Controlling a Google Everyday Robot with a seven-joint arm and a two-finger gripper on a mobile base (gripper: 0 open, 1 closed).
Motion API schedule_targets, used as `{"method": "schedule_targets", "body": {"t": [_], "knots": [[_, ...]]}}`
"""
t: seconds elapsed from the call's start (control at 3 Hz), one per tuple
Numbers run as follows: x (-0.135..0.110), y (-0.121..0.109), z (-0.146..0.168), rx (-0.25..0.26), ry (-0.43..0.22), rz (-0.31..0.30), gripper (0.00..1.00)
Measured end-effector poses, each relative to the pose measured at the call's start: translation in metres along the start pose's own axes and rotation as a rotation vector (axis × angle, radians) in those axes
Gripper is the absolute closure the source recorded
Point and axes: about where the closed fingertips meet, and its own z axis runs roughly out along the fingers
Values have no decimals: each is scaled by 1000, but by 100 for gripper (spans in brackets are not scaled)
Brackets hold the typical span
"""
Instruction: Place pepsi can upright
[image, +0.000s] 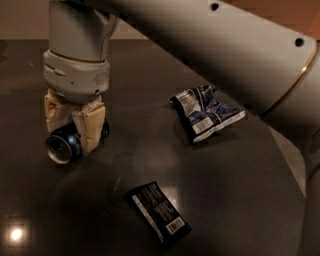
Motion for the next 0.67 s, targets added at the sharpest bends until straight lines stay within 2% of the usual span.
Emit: {"method": "schedule_targets", "body": {"t": [0.33, 0.67], "knots": [[20, -6, -27, 98, -153, 188, 100], [35, 0, -45, 189, -314, 353, 100]]}}
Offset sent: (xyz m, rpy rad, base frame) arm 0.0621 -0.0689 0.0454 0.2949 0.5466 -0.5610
